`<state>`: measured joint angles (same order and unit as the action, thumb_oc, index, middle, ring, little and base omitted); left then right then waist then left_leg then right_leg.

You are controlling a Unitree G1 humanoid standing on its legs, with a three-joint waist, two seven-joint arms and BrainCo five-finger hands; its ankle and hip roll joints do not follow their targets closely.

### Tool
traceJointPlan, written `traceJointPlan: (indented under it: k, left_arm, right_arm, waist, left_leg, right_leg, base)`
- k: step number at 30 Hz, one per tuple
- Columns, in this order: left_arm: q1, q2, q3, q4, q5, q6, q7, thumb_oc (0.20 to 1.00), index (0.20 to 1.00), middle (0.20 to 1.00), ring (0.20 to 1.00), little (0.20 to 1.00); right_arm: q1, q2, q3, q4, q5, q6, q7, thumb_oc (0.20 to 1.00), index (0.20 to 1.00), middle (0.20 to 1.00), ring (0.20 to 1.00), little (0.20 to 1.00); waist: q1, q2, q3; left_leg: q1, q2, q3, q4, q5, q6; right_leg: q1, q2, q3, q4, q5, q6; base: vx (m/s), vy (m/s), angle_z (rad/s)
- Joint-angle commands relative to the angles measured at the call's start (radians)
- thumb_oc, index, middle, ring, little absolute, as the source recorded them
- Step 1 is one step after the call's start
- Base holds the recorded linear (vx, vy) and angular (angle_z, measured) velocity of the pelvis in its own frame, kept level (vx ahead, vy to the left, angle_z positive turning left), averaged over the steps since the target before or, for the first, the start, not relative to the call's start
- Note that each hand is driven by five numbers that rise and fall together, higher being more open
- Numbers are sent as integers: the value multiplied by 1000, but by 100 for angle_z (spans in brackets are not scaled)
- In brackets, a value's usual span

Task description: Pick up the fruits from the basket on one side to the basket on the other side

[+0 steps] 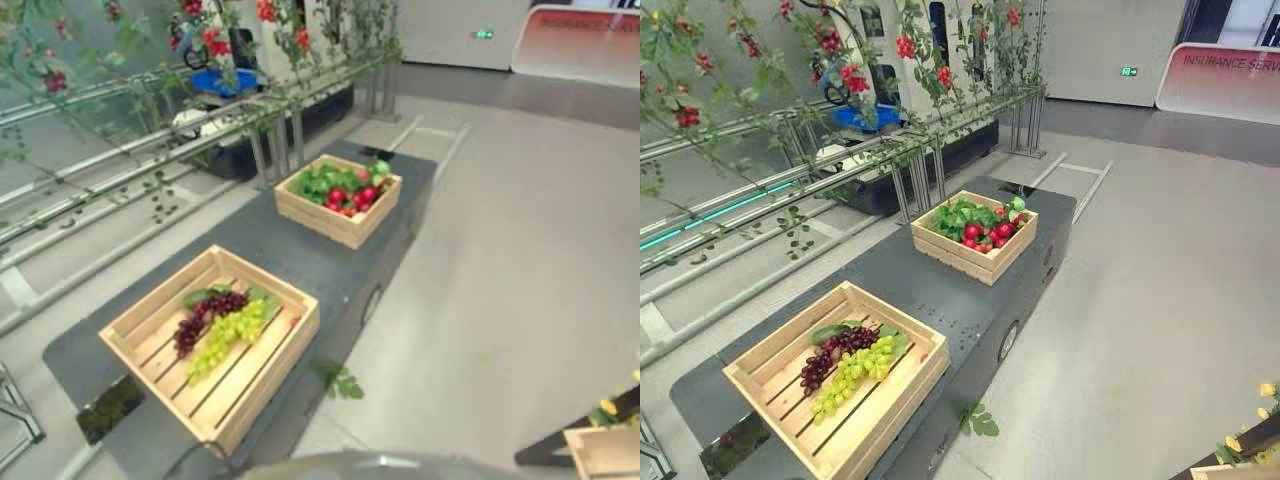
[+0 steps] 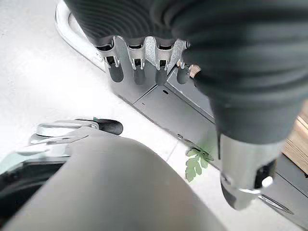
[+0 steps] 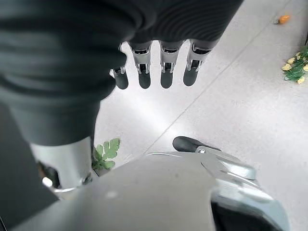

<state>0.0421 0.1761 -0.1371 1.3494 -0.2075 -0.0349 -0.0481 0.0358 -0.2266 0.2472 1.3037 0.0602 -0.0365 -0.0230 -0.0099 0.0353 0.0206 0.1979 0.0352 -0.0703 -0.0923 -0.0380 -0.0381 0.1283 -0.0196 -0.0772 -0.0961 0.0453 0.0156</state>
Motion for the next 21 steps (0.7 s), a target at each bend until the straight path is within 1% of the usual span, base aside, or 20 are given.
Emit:
traceJointPlan:
  k: [1, 5, 12, 21]
  left_arm:
    - [-82, -41, -14, 68, 40, -12, -1, 1000, 1000, 1000, 1000, 1000]
    - [-81, -43, -5, 71, 23, -9, -8, 1000, 1000, 1000, 1000, 1000]
    - [-77, -47, -8, 90, 36, 1, -16, 1000, 1000, 1000, 1000, 1000]
    - [-75, -38, 3, 80, 14, -6, -21, 1000, 1000, 1000, 1000, 1000]
  right_arm:
    - [-70, 25, 14, 81, -5, 2, 12, 1000, 1000, 1000, 1000, 1000]
    - [-70, 25, 12, 82, -4, 3, 13, 1000, 1000, 1000, 1000, 1000]
    - [-70, 25, 14, 86, -9, 8, 18, 1000, 1000, 1000, 1000, 1000]
    - [-68, 22, 11, 85, -5, 5, 21, 1000, 1000, 1000, 1000, 1000]
  waist:
    - [9, -38, 25]
    - [10, -37, 24]
    - [7, -35, 18]
    - [6, -33, 20]
  left_leg:
    - [-33, -38, 6, 5, -20, 18]
    - [-31, -38, 6, 5, -21, 19]
    - [-29, -36, 7, 5, -24, 18]
    - [-30, -35, 8, 5, -24, 18]
  right_leg:
    - [41, -26, 40, 16, -79, 70]
    - [43, -26, 39, 15, -79, 70]
    - [43, -25, 41, 14, -80, 70]
    - [42, -25, 40, 13, -79, 70]
  base:
    - [-486, -385, -6]
    - [0, 0, 0]
    - [0, 0, 0]
    - [0, 0, 0]
